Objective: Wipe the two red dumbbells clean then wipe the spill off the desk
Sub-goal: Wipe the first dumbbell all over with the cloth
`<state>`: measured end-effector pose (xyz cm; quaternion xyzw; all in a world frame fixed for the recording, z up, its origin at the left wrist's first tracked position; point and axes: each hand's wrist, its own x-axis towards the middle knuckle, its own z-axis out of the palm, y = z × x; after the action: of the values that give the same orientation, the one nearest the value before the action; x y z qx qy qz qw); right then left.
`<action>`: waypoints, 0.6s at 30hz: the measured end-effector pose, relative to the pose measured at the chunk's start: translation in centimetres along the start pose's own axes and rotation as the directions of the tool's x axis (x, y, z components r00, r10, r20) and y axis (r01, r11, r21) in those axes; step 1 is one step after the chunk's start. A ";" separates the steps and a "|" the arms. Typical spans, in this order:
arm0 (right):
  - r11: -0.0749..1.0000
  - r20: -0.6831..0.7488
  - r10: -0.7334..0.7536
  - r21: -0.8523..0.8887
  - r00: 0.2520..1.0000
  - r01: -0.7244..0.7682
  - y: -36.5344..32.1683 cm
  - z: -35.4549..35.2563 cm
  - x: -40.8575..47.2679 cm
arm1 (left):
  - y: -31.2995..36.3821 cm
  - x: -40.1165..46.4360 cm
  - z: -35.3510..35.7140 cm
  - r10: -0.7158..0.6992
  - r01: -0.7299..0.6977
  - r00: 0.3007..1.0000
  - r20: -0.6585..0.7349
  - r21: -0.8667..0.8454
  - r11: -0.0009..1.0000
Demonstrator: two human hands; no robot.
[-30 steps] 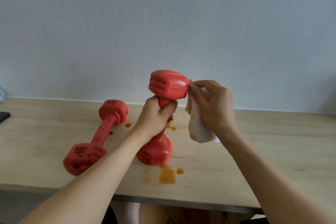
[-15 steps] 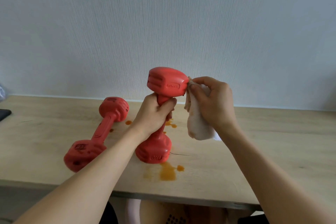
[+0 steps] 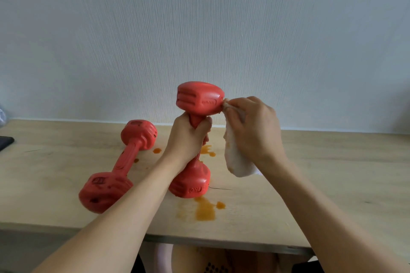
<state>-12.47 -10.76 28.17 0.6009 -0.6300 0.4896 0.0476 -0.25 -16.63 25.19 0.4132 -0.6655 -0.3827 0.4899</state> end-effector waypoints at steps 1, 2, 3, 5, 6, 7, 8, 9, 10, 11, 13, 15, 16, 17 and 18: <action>1.000 0.000 -0.011 -0.007 1.000 0.011 -0.1 -0.1 0.0 | 0.1 0.0 0.0 0.001 -0.001 1.000 -0.002 0.005 1.000; 0.999 0.001 -0.031 -0.014 1.000 0.031 -0.4 -0.2 0.0 | 0.1 0.1 0.0 0.002 -0.002 1.000 -0.007 0.006 1.000; 0.999 0.005 -0.048 -0.024 0.999 0.048 -0.7 -0.2 -0.1 | 0.0 0.1 0.0 0.005 -0.005 1.000 -0.011 0.006 1.000; 0.998 0.019 -0.039 -0.054 0.999 0.040 -0.8 -0.4 0.0 | 0.0 0.1 0.1 0.019 -0.019 1.000 -0.014 0.018 1.000; 0.998 0.024 -0.019 -0.066 1.000 0.021 -0.6 -0.4 0.2 | 0.0 0.0 0.2 0.027 -0.027 1.000 -0.011 0.034 0.999; 0.998 0.027 0.001 -0.068 1.000 0.000 -0.3 -0.4 0.4 | 0.1 0.0 0.3 0.033 -0.033 0.999 -0.003 0.050 0.998; 0.998 0.037 0.022 -0.064 0.999 -0.019 0.1 -0.4 0.6 | 0.1 -0.1 0.4 0.039 -0.039 0.999 0.005 0.062 0.997; 0.998 0.050 0.043 -0.051 0.998 -0.040 0.4 -0.3 0.8 | 0.2 -0.1 0.5 0.043 -0.044 0.999 0.013 0.069 0.997; 0.997 0.064 0.066 -0.030 0.996 -0.064 0.7 -0.2 0.9 | 0.2 -0.2 0.5 0.048 -0.050 0.999 0.023 0.074 0.996; 0.996 0.076 0.086 0.000 0.993 -0.086 1.0 0.0 1.1 | 0.3 -0.2 0.5 0.059 -0.061 0.998 0.031 0.077 0.995; 0.992 0.094 0.114 0.052 0.989 -0.119 1.0 0.1 1.2 | 0.2 -0.2 0.5 0.074 -0.077 0.996 0.041 0.072 0.994; 0.987 0.099 0.124 0.088 0.987 -0.133 0.9 0.0 1.3 | 0.1 -0.3 0.3 0.060 -0.063 0.996 0.058 0.051 0.997; 0.987 0.105 0.120 0.092 0.987 -0.130 0.9 0.0 1.3 | -0.1 -0.2 0.1 0.051 -0.053 0.996 0.068 0.029 0.998; 0.987 0.117 0.113 0.098 0.987 -0.125 0.9 -0.1 1.3 | -0.2 -0.1 -0.1 0.044 -0.043 0.996 0.079 -0.004 0.999; 0.986 0.139 0.107 0.111 0.984 -0.123 0.9 -0.1 1.3 | -0.3 -0.1 -0.2 0.035 -0.030 0.995 0.093 -0.049 0.998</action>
<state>-13.56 -11.81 28.54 0.5967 -0.6351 0.4871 -0.0586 0.03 -16.67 24.94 0.3720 -0.6850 -0.4094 0.4740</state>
